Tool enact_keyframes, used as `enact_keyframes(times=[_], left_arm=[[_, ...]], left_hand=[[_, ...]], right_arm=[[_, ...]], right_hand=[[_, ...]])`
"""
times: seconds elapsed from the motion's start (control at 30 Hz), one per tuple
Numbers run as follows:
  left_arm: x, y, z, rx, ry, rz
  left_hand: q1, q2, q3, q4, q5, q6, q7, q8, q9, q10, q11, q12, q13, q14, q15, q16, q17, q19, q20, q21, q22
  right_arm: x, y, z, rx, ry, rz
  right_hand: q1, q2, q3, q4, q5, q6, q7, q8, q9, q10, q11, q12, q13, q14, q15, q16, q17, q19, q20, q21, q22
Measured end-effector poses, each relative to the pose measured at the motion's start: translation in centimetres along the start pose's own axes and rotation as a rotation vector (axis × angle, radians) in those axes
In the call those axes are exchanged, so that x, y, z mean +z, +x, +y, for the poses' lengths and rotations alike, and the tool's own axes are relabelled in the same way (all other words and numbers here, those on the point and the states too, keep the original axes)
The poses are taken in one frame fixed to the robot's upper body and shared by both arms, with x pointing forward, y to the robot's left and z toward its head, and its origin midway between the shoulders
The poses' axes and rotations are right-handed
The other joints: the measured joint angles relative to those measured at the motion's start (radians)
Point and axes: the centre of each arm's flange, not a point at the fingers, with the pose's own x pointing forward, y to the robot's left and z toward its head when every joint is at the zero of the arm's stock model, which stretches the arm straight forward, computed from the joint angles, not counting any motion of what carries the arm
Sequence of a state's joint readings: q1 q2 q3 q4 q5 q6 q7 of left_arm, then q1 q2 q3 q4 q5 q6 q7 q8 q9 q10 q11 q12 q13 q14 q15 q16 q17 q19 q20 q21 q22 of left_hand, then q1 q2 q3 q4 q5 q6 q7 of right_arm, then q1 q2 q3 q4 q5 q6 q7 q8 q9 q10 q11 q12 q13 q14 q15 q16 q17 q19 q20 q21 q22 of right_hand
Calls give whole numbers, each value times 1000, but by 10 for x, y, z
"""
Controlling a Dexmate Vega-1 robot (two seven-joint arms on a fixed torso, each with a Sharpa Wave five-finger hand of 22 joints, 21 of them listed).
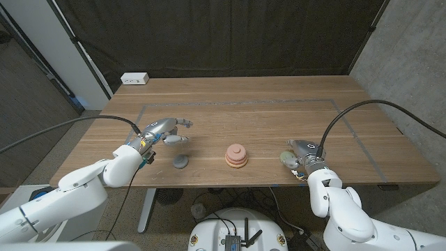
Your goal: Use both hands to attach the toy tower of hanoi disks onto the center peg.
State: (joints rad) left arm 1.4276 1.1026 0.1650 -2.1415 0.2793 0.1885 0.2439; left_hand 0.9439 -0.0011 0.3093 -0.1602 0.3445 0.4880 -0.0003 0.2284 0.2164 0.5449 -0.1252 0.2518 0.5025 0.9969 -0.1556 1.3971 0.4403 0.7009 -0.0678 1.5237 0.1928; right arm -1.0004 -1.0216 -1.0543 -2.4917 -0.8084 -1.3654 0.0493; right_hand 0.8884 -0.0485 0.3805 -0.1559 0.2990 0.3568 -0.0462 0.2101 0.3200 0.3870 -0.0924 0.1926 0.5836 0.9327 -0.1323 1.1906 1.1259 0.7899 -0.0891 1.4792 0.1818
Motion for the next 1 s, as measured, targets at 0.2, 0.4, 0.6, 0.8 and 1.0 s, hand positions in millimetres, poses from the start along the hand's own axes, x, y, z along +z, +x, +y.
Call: enact_keyframes(times=[0.2,0.4,0.6,0.8,1.0], left_arm=[[0,2,2,4,-3,-5],[1,4,1,3,-6,-8],[2,6,0,2,-11,-12],[2,9,0,-1,-12,-14],[2,10,-1,-3,-13,-16]], left_hand=[[-4,4,0,0,0,4,-4,0,0,4,-3,0,1,0,0,0,3,0,0,0,0],[-4,4,3,3,0,5,-5,-5,0,4,-3,0,1,0,0,0,3,0,0,0,0],[-4,4,3,3,0,5,-5,-8,0,4,-3,0,1,0,0,0,3,0,0,0,1],[-4,4,3,3,0,11,0,-8,0,13,-2,0,4,0,0,0,3,0,0,0,2],[-9,9,10,4,0,14,-3,-8,0,14,-3,0,5,0,0,0,3,0,0,0,2]], right_arm=[[-2,3,3,12,2,11],[-3,7,6,24,5,17],[-4,10,8,32,8,23],[-5,12,11,39,8,28],[-6,14,14,48,9,34]], right_hand=[[0,0,0,0,-9,0,0,0,0,-5,5,4,0,0,0,0,0,0,0,0,0],[0,0,-8,0,-9,0,0,1,0,-5,5,4,-3,0,0,0,-4,0,0,0,0],[0,0,-8,0,-9,0,0,5,-3,-5,5,4,-5,0,0,5,-6,0,0,-4,0],[0,0,-14,0,-9,0,0,5,-5,-1,9,4,-5,0,0,5,-6,0,0,-4,0],[0,0,-14,0,-9,0,0,5,-5,-1,9,4,-5,0,0,5,-6,0,0,-4,0]])
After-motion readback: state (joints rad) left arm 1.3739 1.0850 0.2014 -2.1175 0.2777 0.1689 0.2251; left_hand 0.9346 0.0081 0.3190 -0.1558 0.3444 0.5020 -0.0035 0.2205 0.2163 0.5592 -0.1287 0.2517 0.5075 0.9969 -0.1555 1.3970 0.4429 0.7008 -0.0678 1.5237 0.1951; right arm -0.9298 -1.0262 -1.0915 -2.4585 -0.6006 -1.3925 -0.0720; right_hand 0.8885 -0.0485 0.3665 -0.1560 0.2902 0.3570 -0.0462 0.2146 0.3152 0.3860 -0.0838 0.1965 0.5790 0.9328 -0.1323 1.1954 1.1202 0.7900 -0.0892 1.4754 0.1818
